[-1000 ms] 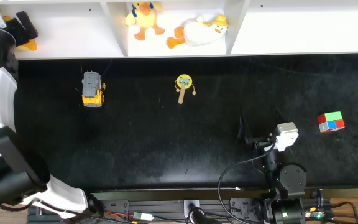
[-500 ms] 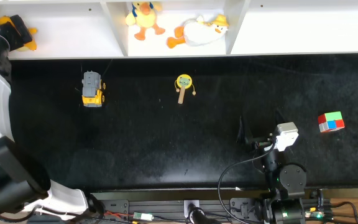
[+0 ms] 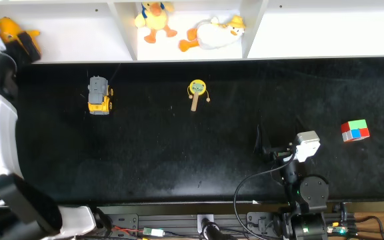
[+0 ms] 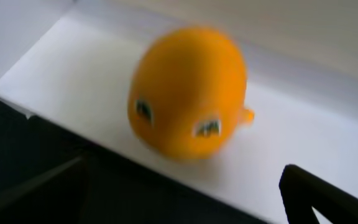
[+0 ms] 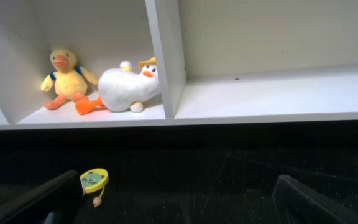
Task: Store Toys
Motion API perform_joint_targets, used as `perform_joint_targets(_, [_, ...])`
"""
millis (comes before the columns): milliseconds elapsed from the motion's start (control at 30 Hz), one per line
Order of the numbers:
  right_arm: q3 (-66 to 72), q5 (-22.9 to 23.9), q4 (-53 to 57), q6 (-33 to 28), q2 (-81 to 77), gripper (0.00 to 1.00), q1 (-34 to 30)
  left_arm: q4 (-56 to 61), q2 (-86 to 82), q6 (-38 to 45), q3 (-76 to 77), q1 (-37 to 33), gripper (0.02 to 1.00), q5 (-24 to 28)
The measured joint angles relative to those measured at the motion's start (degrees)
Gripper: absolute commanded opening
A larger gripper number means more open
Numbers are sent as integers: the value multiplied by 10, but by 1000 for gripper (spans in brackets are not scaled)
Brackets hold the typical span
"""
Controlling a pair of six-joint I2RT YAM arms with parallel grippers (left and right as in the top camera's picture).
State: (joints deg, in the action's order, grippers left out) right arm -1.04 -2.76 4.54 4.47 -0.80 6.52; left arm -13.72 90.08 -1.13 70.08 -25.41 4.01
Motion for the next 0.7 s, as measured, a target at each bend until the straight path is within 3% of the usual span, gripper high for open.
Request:
perform_joint_targets(400, [0,0,0,0,0,996,0,-18,-241,-7,-244,28,998,36])
perform_joint_targets(700, [0,0,0,0,0,996,0,-134,-290,-46,-311,183,998,47])
